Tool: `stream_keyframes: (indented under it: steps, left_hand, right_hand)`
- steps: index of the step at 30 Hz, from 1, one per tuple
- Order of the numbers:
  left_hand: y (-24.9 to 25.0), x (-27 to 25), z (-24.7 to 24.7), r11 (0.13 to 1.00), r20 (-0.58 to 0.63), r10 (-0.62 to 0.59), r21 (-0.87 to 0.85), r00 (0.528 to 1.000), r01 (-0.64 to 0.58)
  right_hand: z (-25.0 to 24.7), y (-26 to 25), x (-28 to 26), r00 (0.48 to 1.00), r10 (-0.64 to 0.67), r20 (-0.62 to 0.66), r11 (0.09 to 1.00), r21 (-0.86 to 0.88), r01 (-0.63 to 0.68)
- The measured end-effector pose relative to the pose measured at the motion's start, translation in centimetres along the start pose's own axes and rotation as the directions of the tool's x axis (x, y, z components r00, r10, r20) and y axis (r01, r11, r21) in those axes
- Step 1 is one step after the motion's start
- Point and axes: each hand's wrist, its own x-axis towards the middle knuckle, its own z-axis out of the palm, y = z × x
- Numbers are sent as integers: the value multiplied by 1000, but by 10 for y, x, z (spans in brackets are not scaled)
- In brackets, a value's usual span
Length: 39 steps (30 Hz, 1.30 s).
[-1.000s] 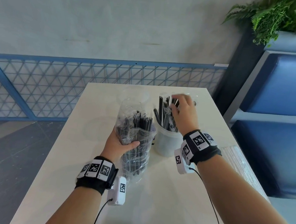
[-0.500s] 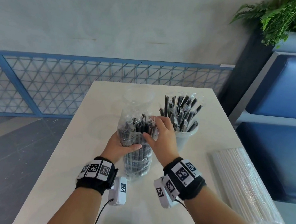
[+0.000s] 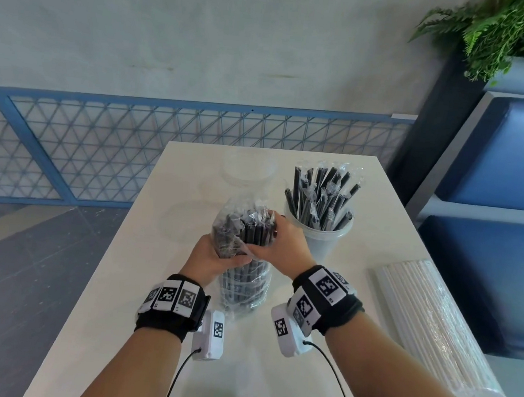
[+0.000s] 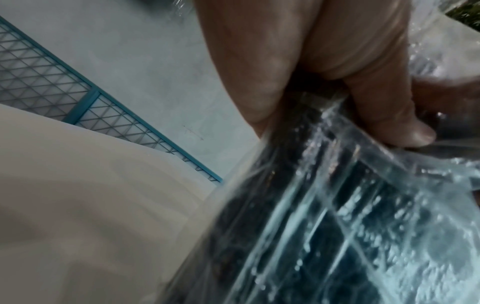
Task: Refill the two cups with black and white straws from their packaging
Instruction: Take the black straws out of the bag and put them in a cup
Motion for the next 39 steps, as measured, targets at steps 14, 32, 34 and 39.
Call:
stream_keyframes:
  steps: [14,32,34,39]
  left_hand:
    - [6,4,7,995,-42,29,93,999,-25]
    - [19,14,16,990,-46,11,140,999,-4]
    - [21,16,16,991,-28,12,131,1000,-8]
    - [17,19,14,987,-38,18,158,999,-12]
  right_hand:
    - [-12,-8,0,945,231,-233,820,570,-60]
    - [-26,-13,8,944,234,-231,785,618,-44]
    - [-19,-10,6,928,280,-247,781,620,-71]
    - [-37,-15,8,855,361,-373,673,739,39]
